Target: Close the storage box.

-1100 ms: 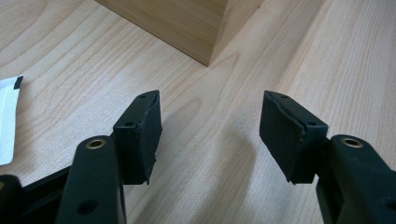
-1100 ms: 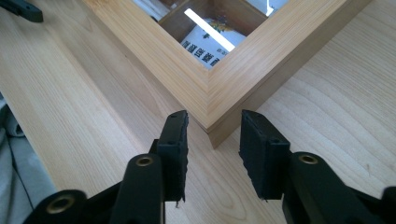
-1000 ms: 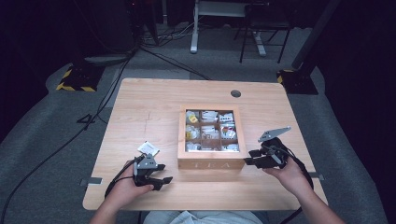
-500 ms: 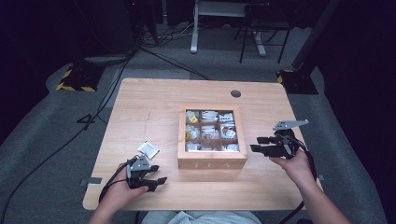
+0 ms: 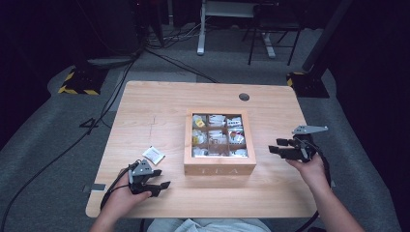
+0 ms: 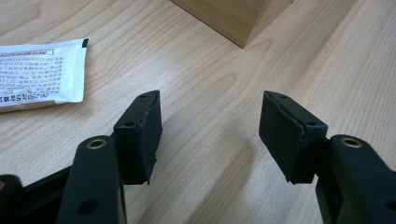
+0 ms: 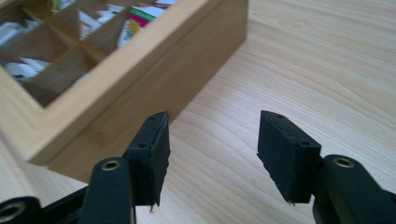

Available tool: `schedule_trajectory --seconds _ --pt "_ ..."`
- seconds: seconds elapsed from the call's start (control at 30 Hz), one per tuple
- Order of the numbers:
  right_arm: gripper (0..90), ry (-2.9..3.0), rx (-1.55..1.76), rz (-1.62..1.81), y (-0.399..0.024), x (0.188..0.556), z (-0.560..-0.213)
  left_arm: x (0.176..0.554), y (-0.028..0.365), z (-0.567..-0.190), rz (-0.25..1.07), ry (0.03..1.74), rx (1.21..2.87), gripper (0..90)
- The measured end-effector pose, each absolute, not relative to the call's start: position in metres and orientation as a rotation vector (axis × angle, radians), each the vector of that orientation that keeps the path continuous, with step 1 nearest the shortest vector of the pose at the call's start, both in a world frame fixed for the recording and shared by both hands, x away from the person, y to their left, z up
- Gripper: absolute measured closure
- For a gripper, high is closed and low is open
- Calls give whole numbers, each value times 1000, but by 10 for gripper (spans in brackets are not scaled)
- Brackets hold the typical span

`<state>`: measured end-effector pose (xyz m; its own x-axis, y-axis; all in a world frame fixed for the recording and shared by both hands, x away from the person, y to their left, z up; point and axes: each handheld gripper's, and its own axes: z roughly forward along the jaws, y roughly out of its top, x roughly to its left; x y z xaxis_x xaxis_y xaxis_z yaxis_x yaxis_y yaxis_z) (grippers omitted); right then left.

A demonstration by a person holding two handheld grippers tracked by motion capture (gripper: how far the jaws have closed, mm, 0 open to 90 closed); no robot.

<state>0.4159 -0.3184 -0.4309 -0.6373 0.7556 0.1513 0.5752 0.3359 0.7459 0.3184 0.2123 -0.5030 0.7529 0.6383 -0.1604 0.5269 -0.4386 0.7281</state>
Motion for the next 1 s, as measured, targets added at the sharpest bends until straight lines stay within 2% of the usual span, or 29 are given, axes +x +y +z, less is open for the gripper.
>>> schedule_trajectory --seconds 0.37,1.0 --pt "421 2329 1209 1131 -332 423 -459 318 212 -503 176 871 2137 399" --pt "408 2334 1167 1022 -321 425 -496 318 212 -503 180 875 2139 399"
